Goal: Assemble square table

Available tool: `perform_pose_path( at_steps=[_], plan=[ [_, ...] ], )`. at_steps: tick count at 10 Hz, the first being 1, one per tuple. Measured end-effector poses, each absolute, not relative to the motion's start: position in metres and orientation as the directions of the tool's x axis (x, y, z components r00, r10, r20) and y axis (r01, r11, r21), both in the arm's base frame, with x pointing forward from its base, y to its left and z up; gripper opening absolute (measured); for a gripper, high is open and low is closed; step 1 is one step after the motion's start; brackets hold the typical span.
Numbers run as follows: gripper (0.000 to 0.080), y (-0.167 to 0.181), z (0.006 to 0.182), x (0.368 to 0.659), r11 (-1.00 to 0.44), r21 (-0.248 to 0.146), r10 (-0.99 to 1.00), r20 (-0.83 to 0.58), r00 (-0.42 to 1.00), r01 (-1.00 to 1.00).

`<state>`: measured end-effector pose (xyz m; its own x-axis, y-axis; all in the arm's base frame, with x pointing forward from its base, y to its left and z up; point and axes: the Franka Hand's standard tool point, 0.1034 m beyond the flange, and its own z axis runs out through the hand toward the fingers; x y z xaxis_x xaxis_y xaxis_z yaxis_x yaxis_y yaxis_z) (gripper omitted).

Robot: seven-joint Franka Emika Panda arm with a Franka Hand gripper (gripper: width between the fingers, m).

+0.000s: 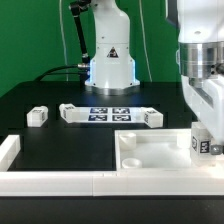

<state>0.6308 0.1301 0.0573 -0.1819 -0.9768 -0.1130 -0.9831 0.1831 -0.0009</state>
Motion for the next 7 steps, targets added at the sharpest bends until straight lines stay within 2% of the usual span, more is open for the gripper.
perform_pose_path(
  at_steps=[1,2,7],
  plan=[
    [0.0284,0.1301,0.0572,0.6322,0.31,0.006,-0.944,-0.112,-0.309,-0.951],
    [0.0284,0.1305,0.0565,0.6325,0.37,0.009,-0.923,-0.11,-0.369,-0.929],
    [0.0284,0.1322,0.0541,0.6301,0.387,0.006,-0.918,-0.094,-0.386,-0.922]
  ],
)
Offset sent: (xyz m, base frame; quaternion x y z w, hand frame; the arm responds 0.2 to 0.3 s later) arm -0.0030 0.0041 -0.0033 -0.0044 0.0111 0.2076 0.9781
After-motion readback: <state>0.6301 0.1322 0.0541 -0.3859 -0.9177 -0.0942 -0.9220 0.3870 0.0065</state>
